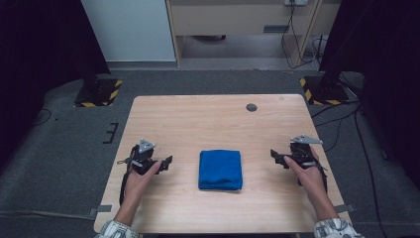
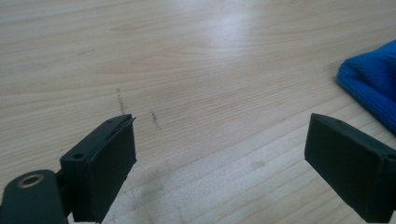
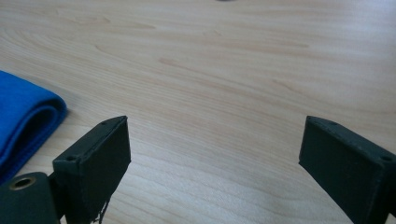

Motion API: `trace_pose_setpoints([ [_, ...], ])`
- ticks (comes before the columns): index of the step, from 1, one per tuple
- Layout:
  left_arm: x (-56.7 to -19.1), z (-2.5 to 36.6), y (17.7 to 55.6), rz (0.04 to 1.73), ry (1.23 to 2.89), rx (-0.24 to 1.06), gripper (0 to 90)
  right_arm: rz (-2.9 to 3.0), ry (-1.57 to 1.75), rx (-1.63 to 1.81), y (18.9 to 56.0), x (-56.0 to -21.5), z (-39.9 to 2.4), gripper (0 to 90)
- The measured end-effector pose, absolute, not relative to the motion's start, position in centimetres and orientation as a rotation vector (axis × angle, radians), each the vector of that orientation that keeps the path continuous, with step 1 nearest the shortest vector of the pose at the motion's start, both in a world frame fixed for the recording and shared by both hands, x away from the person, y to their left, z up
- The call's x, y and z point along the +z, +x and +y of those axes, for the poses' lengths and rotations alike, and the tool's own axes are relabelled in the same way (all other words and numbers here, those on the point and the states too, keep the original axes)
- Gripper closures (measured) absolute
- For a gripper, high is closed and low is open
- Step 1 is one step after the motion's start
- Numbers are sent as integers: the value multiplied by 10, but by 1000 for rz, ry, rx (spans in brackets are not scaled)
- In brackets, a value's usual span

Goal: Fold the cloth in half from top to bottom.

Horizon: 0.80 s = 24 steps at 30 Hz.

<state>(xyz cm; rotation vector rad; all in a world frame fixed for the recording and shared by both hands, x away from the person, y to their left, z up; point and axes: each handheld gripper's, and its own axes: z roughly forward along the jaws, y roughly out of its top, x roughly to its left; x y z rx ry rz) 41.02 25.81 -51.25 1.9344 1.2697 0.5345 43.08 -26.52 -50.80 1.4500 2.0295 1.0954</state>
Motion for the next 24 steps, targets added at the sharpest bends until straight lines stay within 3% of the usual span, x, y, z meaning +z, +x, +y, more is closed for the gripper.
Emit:
trace_pose_setpoints([
  [16, -532, 256, 421, 1312, 2056, 563, 75, 2037, 1514, 981, 448, -530, -271, 92],
  [24, -537, 257, 421, 1316, 2042, 553, 38, 2074, 1469, 874, 448, -539, -262, 60],
])
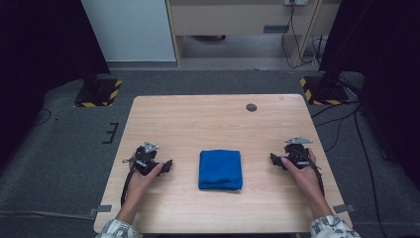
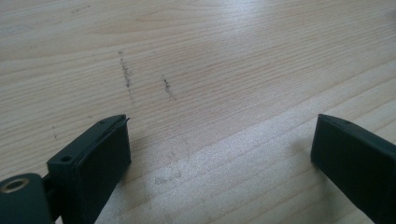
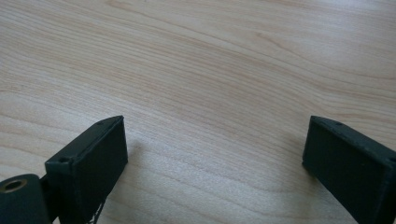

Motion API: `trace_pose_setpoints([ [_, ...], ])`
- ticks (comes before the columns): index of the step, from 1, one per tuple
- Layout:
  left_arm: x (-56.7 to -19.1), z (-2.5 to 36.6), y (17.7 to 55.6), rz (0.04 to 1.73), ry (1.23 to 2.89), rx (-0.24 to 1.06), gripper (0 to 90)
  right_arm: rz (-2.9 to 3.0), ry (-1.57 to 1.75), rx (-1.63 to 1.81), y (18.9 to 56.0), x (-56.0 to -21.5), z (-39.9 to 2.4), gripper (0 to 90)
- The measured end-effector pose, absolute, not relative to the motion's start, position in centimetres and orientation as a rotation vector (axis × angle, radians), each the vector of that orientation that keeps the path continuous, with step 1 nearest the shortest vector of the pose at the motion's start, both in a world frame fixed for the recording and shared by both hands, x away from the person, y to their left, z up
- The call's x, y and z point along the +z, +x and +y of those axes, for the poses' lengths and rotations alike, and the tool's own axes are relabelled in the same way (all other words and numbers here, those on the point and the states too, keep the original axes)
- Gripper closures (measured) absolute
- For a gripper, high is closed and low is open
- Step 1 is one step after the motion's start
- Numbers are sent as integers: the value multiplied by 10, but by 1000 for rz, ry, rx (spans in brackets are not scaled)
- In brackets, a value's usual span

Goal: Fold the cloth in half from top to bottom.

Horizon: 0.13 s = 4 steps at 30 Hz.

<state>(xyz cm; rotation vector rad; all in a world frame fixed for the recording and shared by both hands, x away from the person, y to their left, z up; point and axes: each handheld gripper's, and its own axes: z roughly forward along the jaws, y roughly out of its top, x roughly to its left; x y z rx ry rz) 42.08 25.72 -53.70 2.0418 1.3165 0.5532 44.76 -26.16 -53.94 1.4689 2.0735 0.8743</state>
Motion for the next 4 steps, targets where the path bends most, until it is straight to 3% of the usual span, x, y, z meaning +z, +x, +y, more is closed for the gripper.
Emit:
trace_pose_setpoints([
  [4, -537, 257, 421, 1316, 2042, 553, 35, 2082, 1464, 876, 446, -539, -259, 57],
])
